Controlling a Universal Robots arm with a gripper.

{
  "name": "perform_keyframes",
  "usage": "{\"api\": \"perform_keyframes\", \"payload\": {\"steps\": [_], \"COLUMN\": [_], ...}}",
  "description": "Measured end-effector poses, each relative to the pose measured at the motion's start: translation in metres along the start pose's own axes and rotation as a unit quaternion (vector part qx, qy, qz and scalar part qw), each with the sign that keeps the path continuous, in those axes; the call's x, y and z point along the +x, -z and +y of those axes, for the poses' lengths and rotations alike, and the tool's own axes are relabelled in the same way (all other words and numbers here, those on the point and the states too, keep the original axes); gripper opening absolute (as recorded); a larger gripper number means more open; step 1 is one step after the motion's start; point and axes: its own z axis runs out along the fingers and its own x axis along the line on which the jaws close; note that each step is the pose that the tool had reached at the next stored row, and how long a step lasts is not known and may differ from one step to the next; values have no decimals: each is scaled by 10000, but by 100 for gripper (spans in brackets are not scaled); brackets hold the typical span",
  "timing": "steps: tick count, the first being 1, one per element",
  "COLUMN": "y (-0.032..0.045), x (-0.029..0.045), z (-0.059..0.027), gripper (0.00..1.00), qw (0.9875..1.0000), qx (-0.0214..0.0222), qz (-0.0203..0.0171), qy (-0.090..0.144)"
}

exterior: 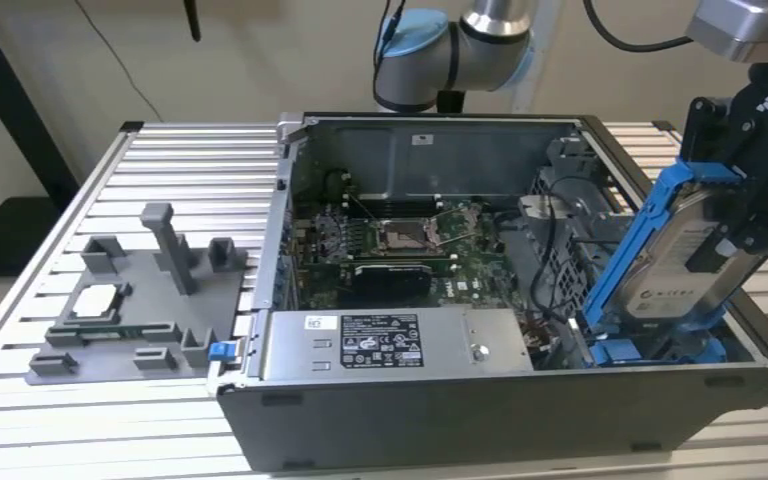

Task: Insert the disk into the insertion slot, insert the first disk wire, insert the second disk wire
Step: 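Insert the disk into the insertion slot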

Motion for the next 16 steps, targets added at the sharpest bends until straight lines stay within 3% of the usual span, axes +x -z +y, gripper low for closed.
{"api": "perform_keyframes", "payload": {"steps": [6,8,14,16], "y": [-2,-14,-52,-61], "x": [0,0,4,4], "z": [0,-2,-14,-19], "gripper": [0,0,0,0], "qw": [10000,10000,10000,10000], "qx": [0,0,-1,-1], "qz": [-3,-23,-38,-63], "qy": [0,1,2,2]}}
